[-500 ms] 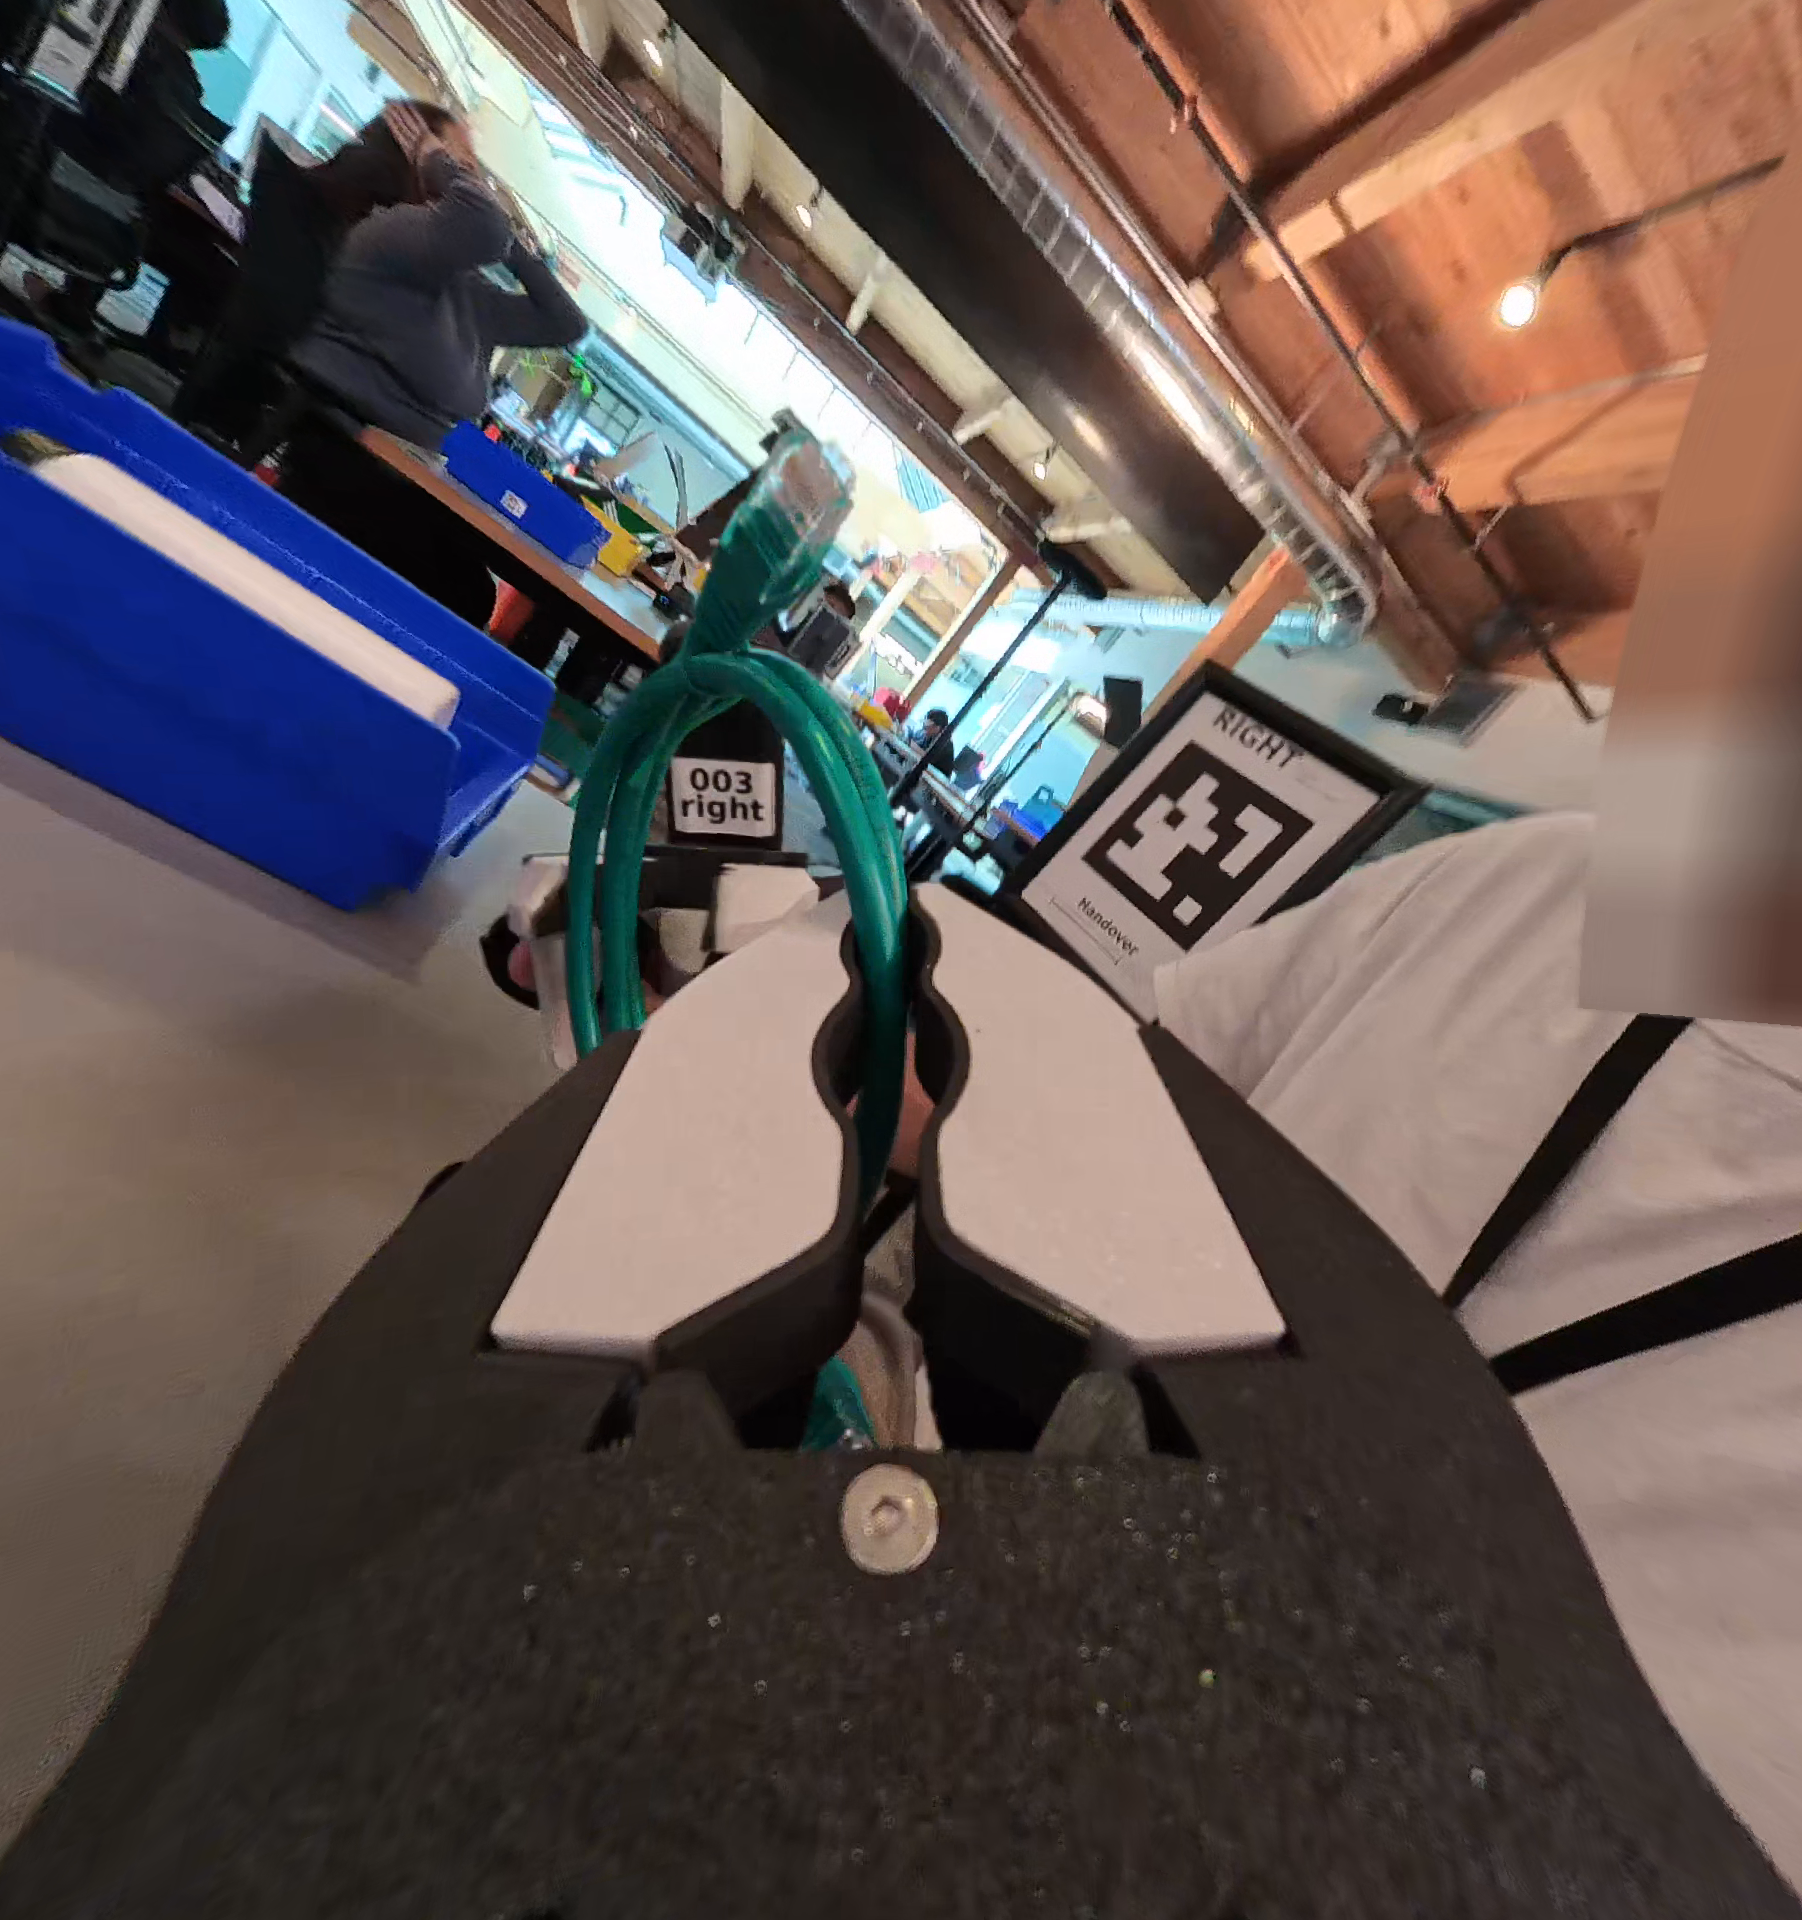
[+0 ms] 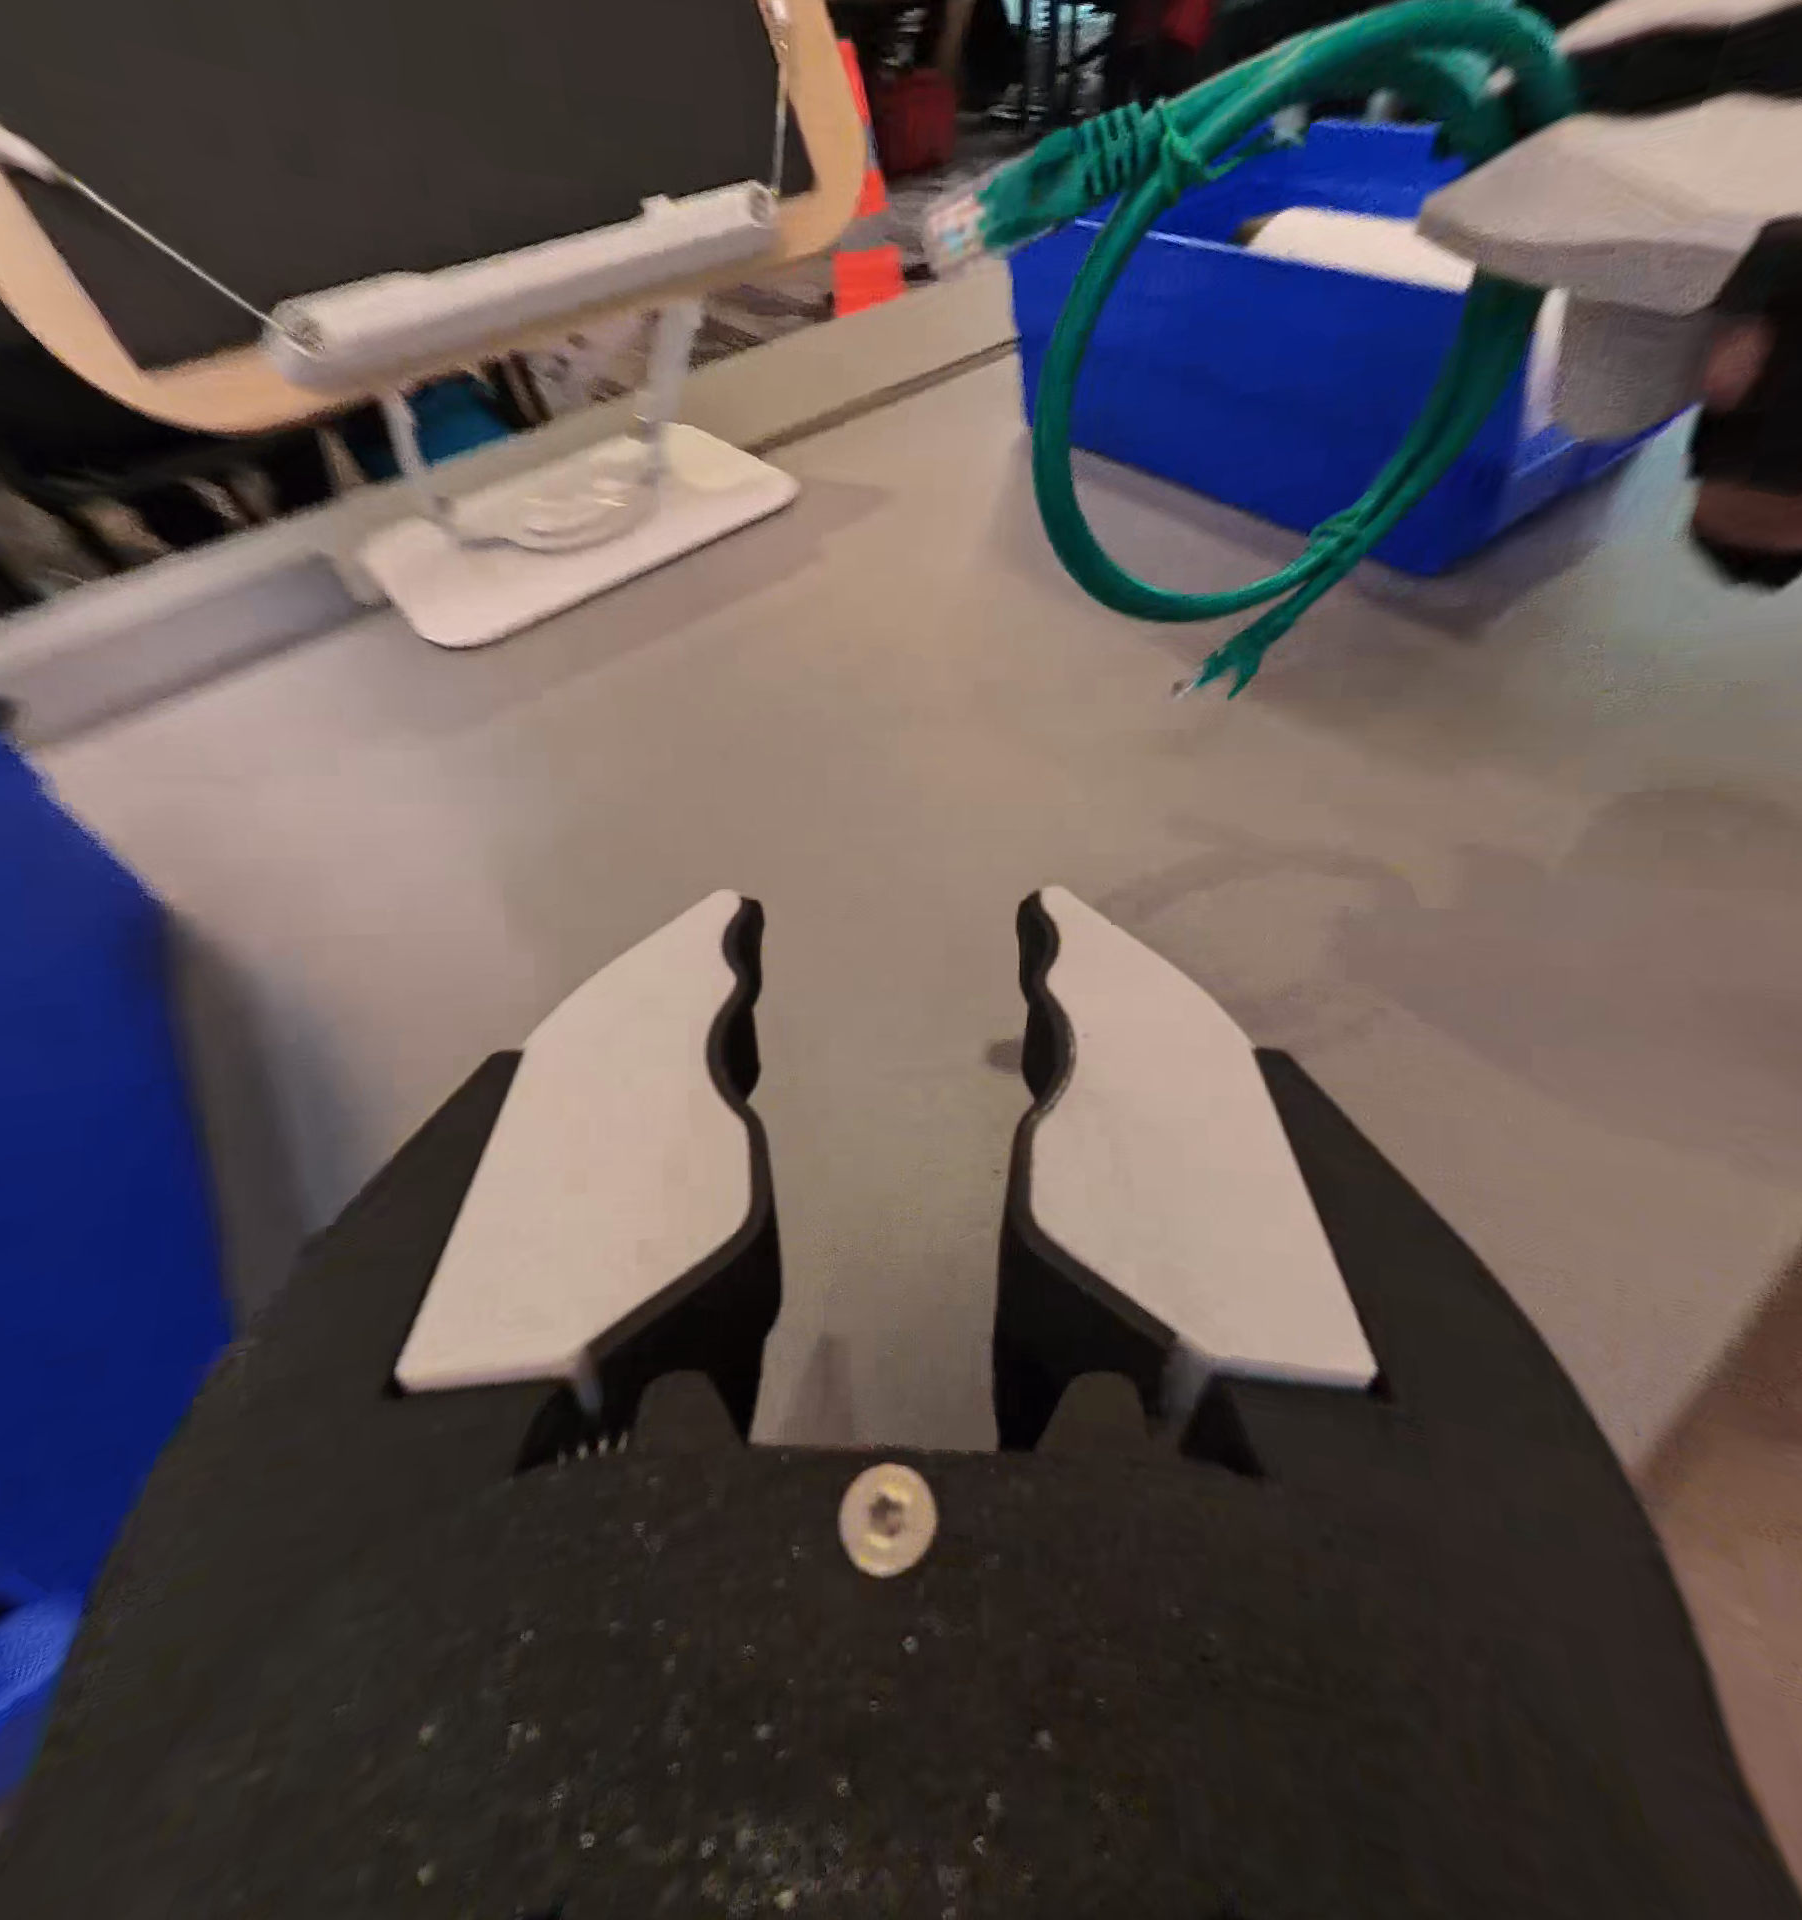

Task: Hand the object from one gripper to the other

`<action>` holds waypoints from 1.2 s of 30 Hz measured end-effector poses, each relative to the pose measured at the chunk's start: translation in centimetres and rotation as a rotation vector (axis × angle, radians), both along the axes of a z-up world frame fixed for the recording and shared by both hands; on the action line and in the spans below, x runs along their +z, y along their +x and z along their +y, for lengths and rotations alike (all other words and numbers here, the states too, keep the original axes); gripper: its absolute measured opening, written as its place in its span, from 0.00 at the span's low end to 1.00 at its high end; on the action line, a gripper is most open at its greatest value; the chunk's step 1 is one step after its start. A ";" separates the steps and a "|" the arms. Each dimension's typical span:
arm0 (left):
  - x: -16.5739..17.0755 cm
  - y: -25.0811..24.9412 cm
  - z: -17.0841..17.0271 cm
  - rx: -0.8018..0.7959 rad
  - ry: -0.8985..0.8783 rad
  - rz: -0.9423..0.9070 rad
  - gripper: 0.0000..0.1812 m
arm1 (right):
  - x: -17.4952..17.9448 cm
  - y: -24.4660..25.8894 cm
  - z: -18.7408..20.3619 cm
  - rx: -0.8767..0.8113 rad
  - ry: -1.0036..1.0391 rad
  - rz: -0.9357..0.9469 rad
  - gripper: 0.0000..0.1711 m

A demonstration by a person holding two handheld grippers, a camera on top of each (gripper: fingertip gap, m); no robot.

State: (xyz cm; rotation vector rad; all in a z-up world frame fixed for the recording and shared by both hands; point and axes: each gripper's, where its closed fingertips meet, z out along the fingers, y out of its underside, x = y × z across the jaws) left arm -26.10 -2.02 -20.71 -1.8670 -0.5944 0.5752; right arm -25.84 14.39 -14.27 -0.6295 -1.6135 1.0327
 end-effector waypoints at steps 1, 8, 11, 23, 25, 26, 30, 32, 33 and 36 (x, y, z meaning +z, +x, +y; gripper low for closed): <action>0.4 0.0 -0.2 0.021 -0.025 0.058 0.27 | 0.1 0.4 -1.0 -0.006 0.088 0.053 0.07; 2.9 1.9 1.3 0.010 -0.091 0.272 0.34 | -2.3 2.9 -7.2 0.066 0.470 0.196 0.07; 2.1 2.3 2.0 -0.015 -0.227 0.377 0.31 | -2.9 3.6 -8.7 0.131 0.485 0.171 0.07; 1.2 0.9 1.5 0.044 -0.348 0.404 0.07 | -3.8 3.8 -8.6 0.203 0.241 -0.052 0.19; 1.5 -0.3 0.3 0.086 -0.255 0.316 0.06 | -3.1 3.2 -7.1 0.208 0.087 -0.127 0.20; 1.5 -0.9 -0.4 0.104 -0.191 0.249 0.07 | -3.0 2.8 -6.3 0.209 0.005 -0.169 0.21; 1.8 -2.3 -1.8 0.108 0.182 -0.069 0.06 | -5.1 1.7 -5.4 0.297 -0.329 -0.405 0.31; 2.2 -2.2 -1.4 0.055 0.421 -0.248 0.06 | -5.9 1.9 -7.0 0.393 -0.492 -0.475 0.37; 2.5 -2.1 -1.1 0.022 0.530 -0.317 0.06 | -5.9 2.2 -8.0 0.441 -0.582 -0.488 0.39; 2.9 -1.6 -0.1 -0.067 0.744 -0.471 0.06 | -4.6 2.9 -11.0 0.549 -0.801 -0.456 0.40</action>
